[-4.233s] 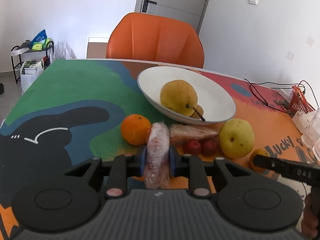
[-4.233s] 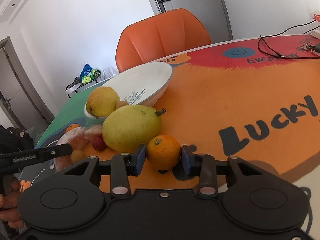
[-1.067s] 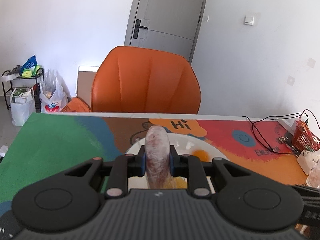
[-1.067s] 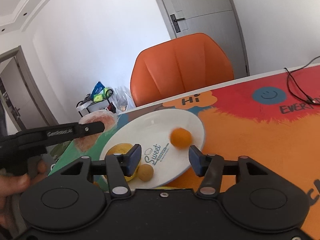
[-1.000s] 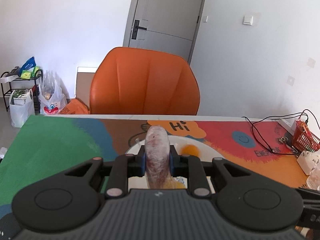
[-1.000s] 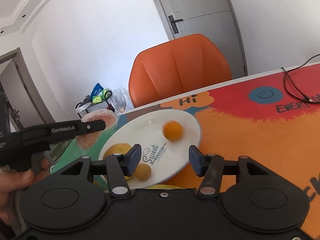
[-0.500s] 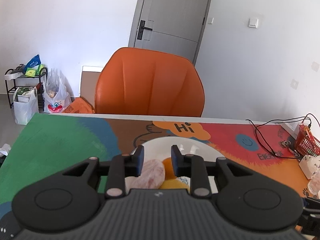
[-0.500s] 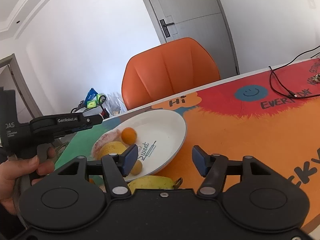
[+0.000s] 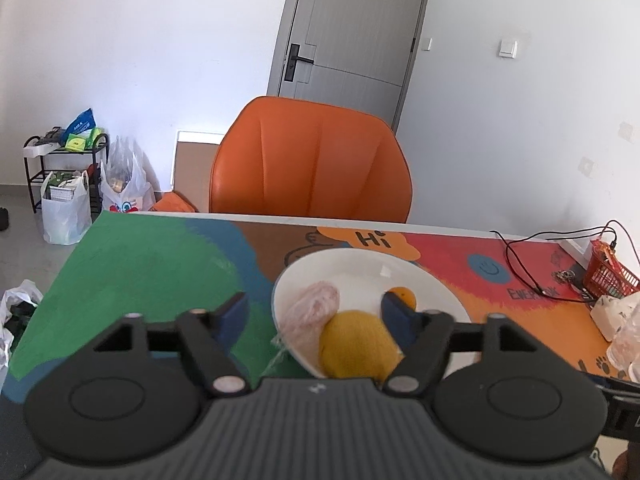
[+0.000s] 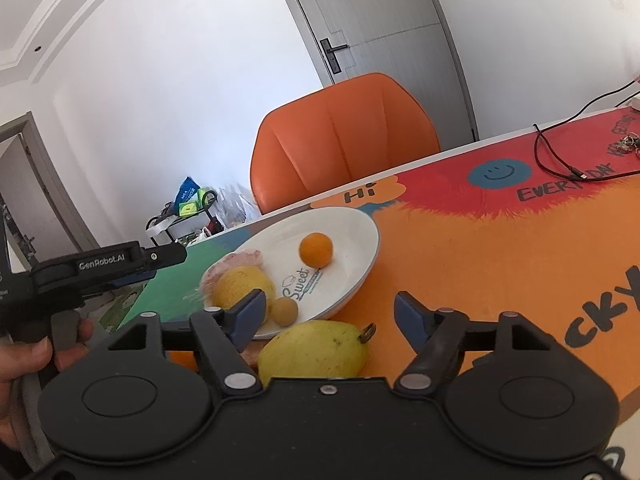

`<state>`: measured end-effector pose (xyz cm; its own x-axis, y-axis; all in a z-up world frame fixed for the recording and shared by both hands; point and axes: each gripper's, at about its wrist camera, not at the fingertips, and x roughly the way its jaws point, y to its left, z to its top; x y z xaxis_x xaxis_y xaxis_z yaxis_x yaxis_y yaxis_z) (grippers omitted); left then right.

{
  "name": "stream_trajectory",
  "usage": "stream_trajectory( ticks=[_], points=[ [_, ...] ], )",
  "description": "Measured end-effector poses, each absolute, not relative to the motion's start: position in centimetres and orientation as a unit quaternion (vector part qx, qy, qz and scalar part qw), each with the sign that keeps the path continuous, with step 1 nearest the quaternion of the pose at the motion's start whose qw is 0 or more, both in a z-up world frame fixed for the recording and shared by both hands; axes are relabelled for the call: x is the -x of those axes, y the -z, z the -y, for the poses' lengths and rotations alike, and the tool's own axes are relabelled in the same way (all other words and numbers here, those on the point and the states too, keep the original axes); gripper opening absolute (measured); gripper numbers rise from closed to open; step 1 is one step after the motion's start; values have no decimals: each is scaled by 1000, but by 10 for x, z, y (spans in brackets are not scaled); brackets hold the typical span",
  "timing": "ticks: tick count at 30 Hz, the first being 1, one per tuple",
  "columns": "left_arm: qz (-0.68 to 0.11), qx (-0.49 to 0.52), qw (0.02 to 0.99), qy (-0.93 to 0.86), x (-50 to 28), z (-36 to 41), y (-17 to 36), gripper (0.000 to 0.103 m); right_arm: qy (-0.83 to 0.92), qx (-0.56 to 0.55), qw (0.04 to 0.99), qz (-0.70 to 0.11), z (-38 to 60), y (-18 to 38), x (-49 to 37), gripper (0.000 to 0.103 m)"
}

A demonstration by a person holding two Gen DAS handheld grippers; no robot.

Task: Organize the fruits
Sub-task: 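Withdraw both tools from the bowl back toward the remaining fruit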

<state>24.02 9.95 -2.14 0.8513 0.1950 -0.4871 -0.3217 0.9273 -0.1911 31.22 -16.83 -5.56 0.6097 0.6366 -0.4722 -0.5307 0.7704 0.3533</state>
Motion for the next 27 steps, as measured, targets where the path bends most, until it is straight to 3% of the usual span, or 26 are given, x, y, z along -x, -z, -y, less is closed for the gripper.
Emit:
stream_trajectory(
  ticks=[4, 9, 14, 27],
  points=[
    [-235, 148, 951, -135, -228, -97, 20, 86, -329, -90, 892, -295, 170, 54, -304, 80],
    [-235, 161, 950, -129, -210, -92, 22, 89, -331, -85, 893, -292, 171, 51, -292, 96],
    [-245, 175, 946, -124, -194, -89, 28, 91, -331, -88, 894, -287, 176, 50, -282, 102],
    [-269, 192, 937, -115, -165, -86, 52, 91, -317, -89, 894, -303, 183, 63, -264, 103]
  ],
)
